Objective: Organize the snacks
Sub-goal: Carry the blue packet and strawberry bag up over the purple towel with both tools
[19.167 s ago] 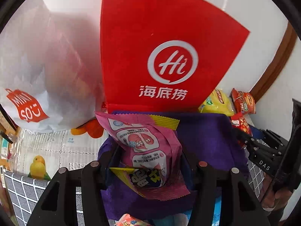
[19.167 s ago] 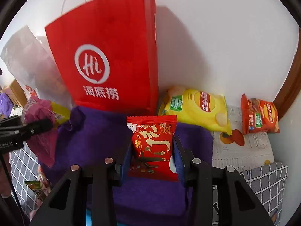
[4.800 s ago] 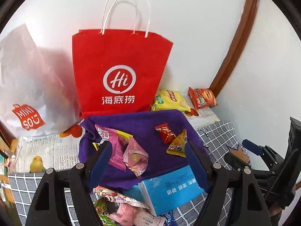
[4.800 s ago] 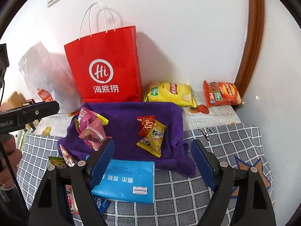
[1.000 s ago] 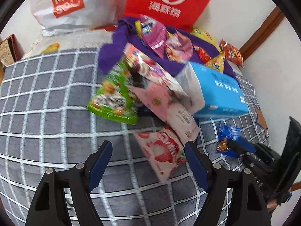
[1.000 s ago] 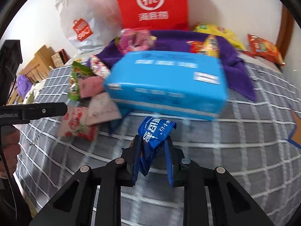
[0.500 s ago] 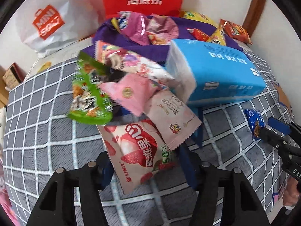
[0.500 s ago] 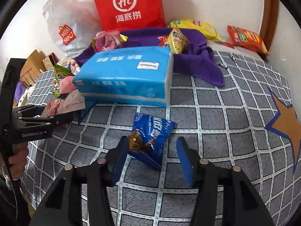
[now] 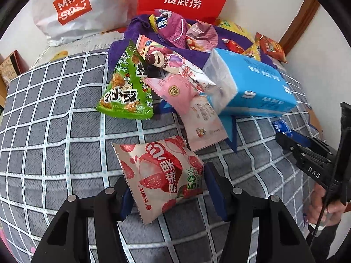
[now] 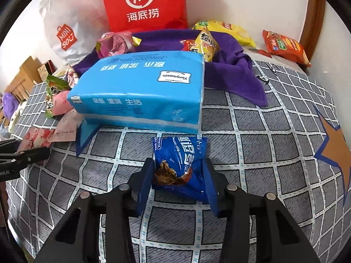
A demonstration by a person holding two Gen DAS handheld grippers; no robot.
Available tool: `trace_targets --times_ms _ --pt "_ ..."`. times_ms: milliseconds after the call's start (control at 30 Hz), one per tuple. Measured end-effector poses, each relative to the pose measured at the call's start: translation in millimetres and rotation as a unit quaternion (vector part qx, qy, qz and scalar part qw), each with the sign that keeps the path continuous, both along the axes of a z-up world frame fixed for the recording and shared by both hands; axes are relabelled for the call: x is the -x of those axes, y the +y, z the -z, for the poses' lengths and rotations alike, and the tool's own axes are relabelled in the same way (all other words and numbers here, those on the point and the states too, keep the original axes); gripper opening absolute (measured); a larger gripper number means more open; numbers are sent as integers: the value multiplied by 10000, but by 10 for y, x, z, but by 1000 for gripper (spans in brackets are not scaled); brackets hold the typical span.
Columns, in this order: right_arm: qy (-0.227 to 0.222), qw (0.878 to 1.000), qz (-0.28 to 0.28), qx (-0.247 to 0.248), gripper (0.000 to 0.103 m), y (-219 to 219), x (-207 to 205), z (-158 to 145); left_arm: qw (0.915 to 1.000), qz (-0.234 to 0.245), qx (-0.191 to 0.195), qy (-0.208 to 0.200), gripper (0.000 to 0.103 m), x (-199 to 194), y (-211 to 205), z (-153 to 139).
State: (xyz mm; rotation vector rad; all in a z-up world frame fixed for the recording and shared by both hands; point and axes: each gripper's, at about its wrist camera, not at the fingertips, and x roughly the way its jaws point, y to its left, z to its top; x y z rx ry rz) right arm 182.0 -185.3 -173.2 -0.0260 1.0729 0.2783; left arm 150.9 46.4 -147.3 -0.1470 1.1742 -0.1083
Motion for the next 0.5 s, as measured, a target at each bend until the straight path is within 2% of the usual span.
trace_targets --times_ms 233,500 --pt "-229 9995 -116 -166 44 -44 138 -238 9998 4 101 -175 55 94 30 -189" --pt "-467 9986 -35 -237 44 -88 107 -584 9981 124 330 -513 55 37 -58 -579"
